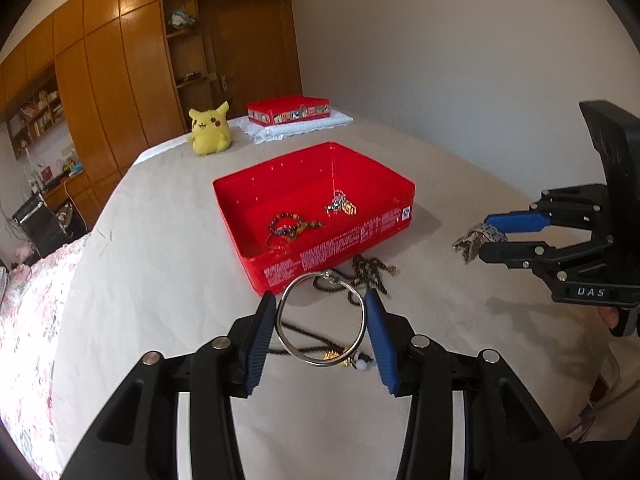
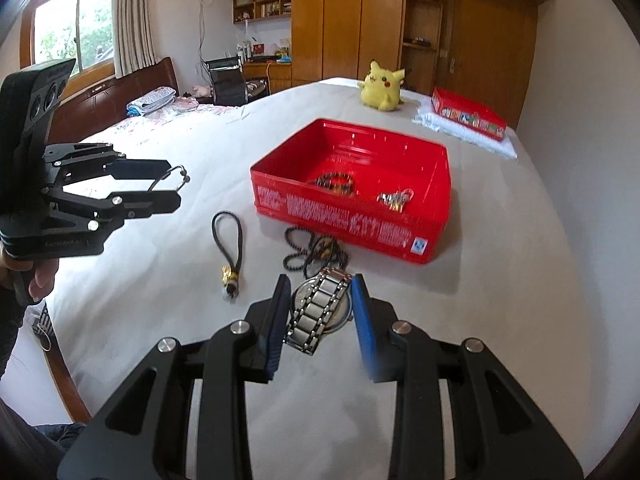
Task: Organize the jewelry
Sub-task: 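Carry the bangle and wristwatch into the red tray with both tools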
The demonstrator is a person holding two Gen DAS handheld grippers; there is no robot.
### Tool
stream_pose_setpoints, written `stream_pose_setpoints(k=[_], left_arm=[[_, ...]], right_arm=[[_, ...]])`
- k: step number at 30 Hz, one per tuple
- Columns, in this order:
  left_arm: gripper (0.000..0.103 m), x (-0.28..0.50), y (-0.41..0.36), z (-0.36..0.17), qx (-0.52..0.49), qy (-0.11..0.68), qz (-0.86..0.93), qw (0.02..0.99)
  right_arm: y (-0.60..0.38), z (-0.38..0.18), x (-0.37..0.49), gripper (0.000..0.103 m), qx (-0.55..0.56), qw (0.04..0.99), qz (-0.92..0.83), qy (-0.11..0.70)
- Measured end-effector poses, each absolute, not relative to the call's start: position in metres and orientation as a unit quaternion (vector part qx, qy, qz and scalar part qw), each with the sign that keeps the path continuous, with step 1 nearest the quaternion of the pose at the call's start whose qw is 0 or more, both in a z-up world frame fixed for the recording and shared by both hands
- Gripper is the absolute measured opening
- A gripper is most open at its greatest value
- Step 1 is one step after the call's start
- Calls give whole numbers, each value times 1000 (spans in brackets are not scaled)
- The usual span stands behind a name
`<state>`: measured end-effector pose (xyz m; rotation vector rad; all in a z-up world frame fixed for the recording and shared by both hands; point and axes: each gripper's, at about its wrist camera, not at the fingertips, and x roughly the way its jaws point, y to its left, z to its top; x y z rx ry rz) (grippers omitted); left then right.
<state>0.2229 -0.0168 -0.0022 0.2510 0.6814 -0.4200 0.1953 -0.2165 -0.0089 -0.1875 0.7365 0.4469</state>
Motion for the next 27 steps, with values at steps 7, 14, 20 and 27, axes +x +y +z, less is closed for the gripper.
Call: stream_pose_setpoints(k=[7, 14, 20, 27], left_arm=[[46, 236, -19, 11, 124, 320, -204, 917], [46, 258, -24, 25, 127, 309, -203, 920], [46, 293, -30, 33, 131, 309, -205, 919], [46, 359, -38, 30, 120, 341, -209, 909]], right_arm=[[-218, 14, 218, 30, -90, 908, 225, 343], [-223, 34, 252, 30, -77, 908, 233, 339], [-224, 46, 285, 30, -71, 906, 236, 344], [-222, 46, 344, 30, -66, 901, 229, 363]])
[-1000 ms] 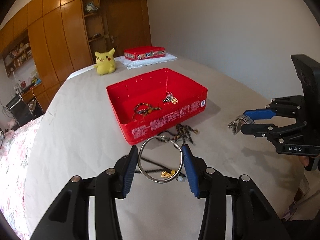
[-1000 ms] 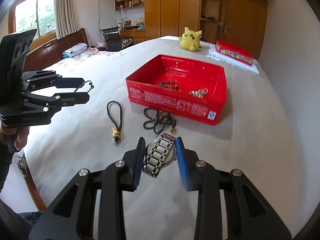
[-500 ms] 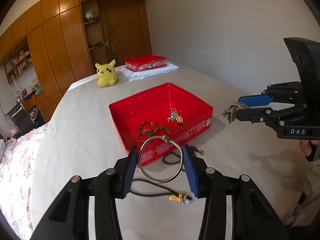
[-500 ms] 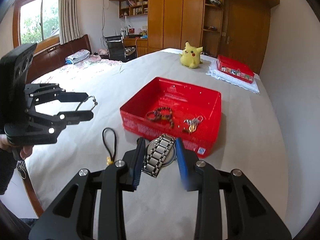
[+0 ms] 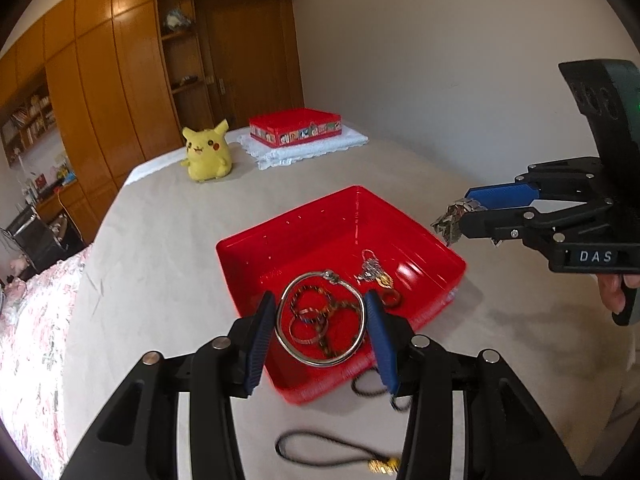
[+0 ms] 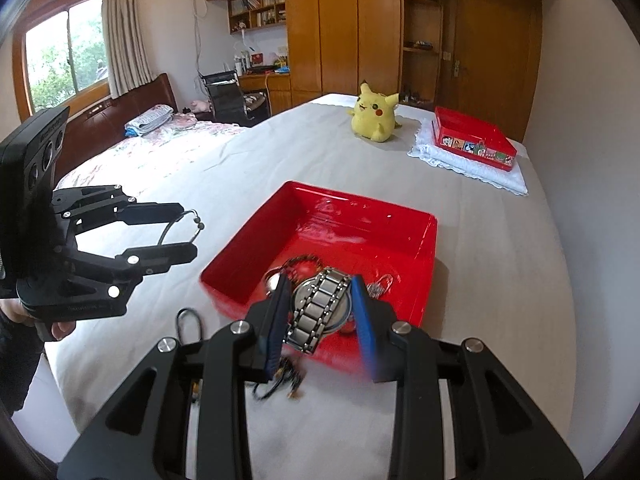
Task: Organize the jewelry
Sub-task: 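Carry the bangle and wristwatch into the red tray with both tools, then open both tools to release the bangle and watch in the tray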
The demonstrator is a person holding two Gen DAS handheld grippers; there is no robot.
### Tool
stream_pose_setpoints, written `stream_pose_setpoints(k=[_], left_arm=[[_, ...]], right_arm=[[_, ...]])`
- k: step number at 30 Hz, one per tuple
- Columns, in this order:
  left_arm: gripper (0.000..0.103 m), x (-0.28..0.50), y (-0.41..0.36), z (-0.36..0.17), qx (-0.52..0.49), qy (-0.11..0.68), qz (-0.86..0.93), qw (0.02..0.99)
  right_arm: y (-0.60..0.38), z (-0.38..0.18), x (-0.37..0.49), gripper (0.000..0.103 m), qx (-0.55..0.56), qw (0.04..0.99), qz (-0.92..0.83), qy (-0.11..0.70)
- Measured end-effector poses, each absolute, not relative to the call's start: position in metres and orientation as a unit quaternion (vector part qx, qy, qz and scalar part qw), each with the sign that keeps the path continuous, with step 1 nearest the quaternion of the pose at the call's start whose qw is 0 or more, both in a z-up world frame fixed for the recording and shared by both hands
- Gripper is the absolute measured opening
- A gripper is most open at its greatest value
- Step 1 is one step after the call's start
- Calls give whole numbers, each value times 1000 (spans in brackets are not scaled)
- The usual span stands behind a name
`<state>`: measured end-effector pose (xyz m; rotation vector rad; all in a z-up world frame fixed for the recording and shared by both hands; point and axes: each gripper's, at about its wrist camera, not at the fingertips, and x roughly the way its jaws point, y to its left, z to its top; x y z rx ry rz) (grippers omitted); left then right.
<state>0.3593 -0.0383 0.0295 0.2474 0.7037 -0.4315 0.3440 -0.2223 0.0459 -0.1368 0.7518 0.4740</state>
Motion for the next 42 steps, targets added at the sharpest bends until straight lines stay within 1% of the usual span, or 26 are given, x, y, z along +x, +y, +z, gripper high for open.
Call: stream_pose_setpoints(k=[5, 13, 19, 28, 29, 31, 34, 42], left_arm=[[46, 410, -49, 8, 115, 379, -208, 894], [46, 471, -67, -54, 109, 452, -198, 863], [46, 481, -70, -81, 119, 480, -193, 848], [46, 486, -66, -87, 118, 492, -186, 842], [47, 486, -65, -86, 119, 491, -184, 843], [59, 485, -65, -85, 119, 488, -179, 846], [68, 483, -63, -82, 117, 485, -178, 848], [68, 464, -51, -61, 110, 463, -181, 861]], right_arm=[[-219, 24, 393, 30, -63, 892, 216, 392], [-214, -39, 462, 30, -60, 866, 183, 461], [-213, -70, 481, 30, -65, 848, 170, 497], [-207, -75, 488, 32, -70, 841, 176, 507], [-207, -76, 488, 33, -70, 838, 177, 510], [-207, -77, 488, 34, -72, 839, 176, 511], [-209, -77, 485, 36, -69, 837, 177, 514], [-218, -62, 466, 37, -59, 845, 179, 500]])
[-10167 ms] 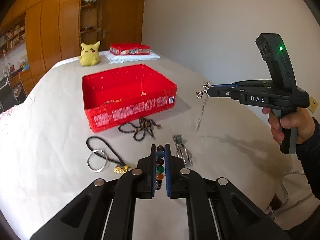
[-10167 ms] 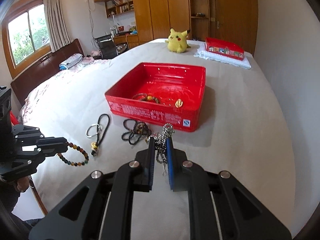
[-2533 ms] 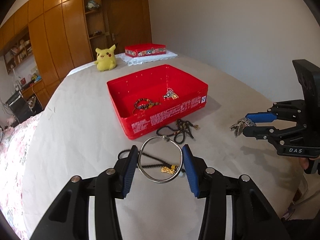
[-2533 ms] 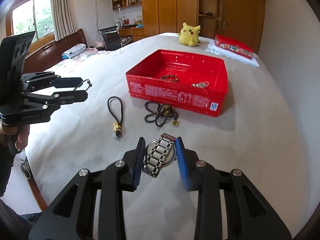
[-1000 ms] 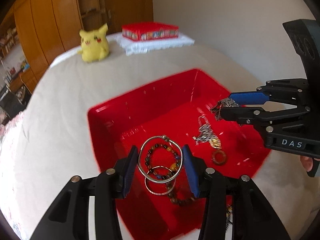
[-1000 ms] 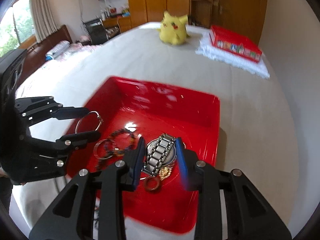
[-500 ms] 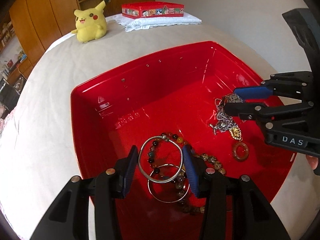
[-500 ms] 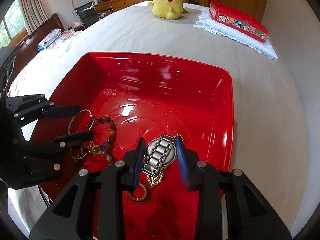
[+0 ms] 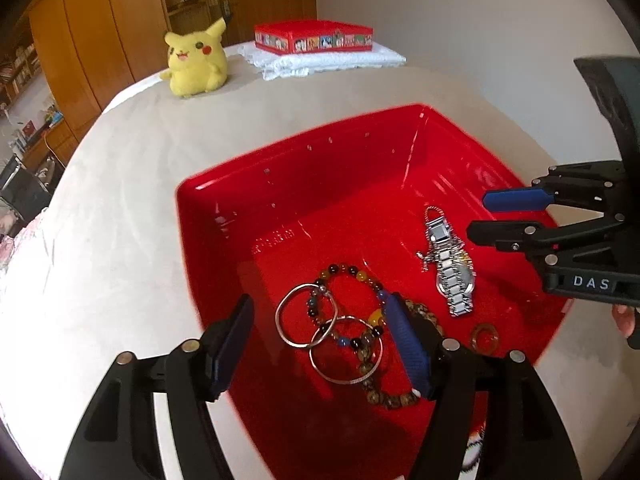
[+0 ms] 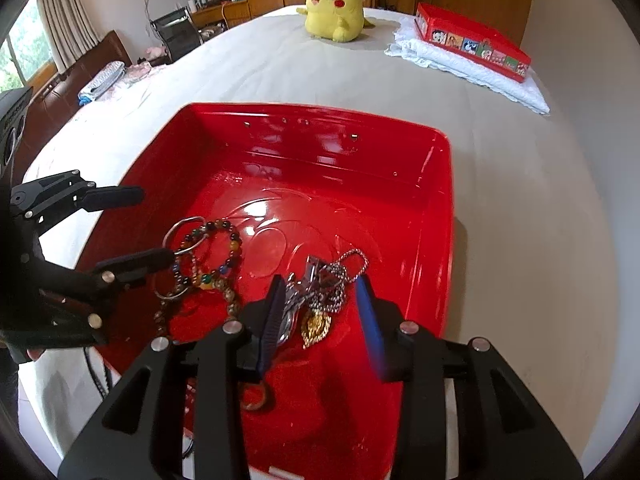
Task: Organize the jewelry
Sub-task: 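Open both tools to release the bangle and watch in the tray, then withdraw both open tools from the tray toward the cord pendant and bead necklace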
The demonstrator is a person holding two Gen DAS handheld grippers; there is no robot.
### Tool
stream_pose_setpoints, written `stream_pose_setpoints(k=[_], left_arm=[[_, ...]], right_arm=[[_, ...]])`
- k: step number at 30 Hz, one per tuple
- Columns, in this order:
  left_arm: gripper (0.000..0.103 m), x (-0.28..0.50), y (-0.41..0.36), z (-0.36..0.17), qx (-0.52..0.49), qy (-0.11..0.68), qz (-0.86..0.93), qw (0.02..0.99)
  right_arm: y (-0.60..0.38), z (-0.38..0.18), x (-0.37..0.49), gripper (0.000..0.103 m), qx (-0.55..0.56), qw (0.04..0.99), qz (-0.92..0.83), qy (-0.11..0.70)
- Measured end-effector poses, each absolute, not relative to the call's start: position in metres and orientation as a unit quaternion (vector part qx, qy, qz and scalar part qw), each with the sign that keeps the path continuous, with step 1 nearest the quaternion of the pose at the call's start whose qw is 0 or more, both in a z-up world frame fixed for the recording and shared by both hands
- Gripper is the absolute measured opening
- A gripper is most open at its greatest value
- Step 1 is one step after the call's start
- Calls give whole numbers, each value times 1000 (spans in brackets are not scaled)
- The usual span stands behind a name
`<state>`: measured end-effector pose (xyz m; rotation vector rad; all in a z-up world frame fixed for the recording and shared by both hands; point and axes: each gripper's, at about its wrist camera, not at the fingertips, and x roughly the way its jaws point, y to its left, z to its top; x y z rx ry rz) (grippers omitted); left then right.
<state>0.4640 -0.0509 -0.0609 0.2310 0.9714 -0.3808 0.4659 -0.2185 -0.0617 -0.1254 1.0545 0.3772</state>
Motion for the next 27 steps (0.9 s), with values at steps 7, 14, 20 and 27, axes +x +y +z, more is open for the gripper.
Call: stream_pose_setpoints(k=[7, 14, 20, 27], left_arm=[[75, 423, -28, -33, 110, 425, -182, 880], [80, 359, -4, -19, 111, 399, -180, 892], [83, 307, 6, -22, 124, 393, -184, 892], [88, 259, 9, -43, 123, 399, -187, 889]], right_arm=[[-227, -37, 438, 40, -47, 858, 188, 476], [-231, -14, 393, 45, -42, 870, 204, 448], [-232, 0, 348, 52, -40, 883, 210, 418], [-230, -12, 285, 73, -53, 900, 205, 382]])
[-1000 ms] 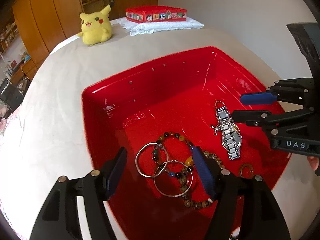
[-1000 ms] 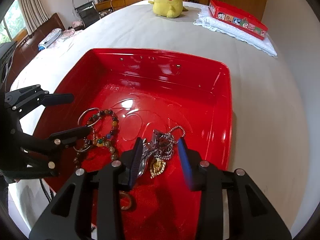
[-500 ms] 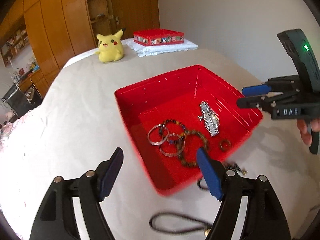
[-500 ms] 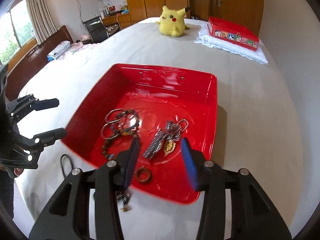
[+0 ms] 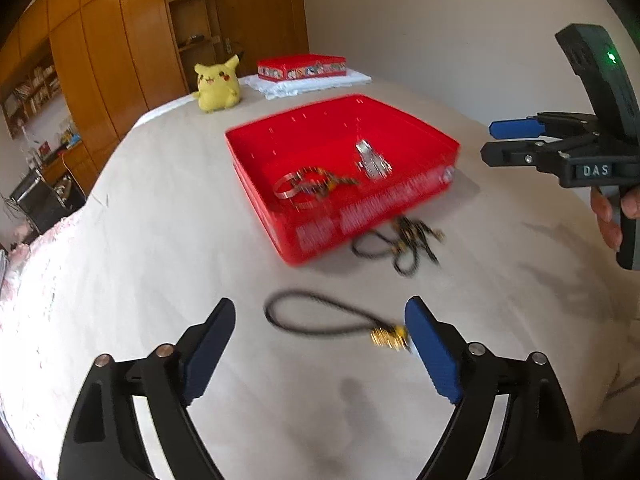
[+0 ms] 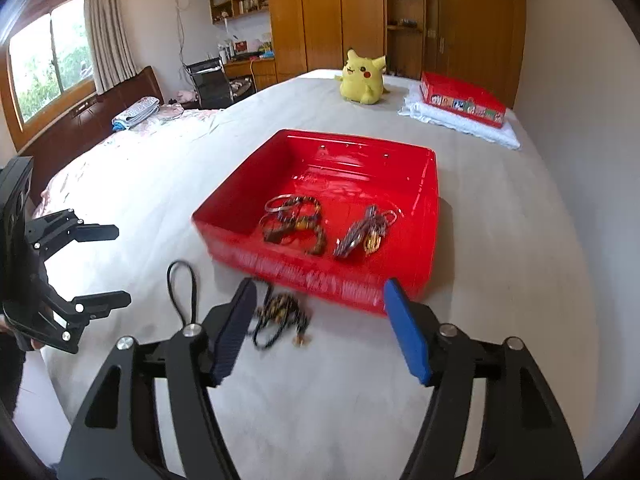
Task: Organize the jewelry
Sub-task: 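Withdraw both open tools from the tray toward the cord pendant and bead necklace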
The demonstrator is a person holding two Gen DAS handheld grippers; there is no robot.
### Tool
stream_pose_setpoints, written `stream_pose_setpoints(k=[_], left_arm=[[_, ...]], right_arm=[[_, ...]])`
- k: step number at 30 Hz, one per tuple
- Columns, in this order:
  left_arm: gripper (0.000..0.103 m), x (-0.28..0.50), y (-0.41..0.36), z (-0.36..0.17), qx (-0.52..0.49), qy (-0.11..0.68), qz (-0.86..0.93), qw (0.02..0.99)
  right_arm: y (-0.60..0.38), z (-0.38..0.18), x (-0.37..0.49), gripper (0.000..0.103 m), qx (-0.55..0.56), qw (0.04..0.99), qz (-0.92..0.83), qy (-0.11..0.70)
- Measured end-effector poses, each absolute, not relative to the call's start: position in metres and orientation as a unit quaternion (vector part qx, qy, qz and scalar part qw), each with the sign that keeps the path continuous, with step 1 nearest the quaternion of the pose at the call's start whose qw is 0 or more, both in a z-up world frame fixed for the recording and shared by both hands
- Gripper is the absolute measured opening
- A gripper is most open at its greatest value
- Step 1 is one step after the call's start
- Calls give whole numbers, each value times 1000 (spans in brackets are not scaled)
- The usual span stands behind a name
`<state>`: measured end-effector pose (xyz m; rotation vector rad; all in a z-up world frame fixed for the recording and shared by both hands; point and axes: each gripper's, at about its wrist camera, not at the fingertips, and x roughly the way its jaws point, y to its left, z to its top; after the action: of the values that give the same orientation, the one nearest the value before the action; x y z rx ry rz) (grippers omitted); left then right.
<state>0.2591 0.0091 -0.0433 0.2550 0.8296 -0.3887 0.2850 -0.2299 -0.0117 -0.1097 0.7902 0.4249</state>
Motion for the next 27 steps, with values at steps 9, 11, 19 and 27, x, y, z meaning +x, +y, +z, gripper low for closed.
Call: stream_pose_setpoints(k=[9, 11, 19, 27], left_arm=[[98, 214, 8, -76, 93, 416, -197, 883], [98, 211, 6, -80, 86, 421, -203, 880], [98, 215, -6, -92, 70, 432, -213, 874], [98, 223, -6, -98, 65, 441, -214, 869]], right_arm=[[-227, -58, 249, 81, -41, 889, 212, 403], [-224, -69, 246, 81, -37, 884, 212, 415], [-190, -105, 272, 81, -62, 868, 220, 440], [-163, -118, 308, 73, -91, 862, 224, 445]])
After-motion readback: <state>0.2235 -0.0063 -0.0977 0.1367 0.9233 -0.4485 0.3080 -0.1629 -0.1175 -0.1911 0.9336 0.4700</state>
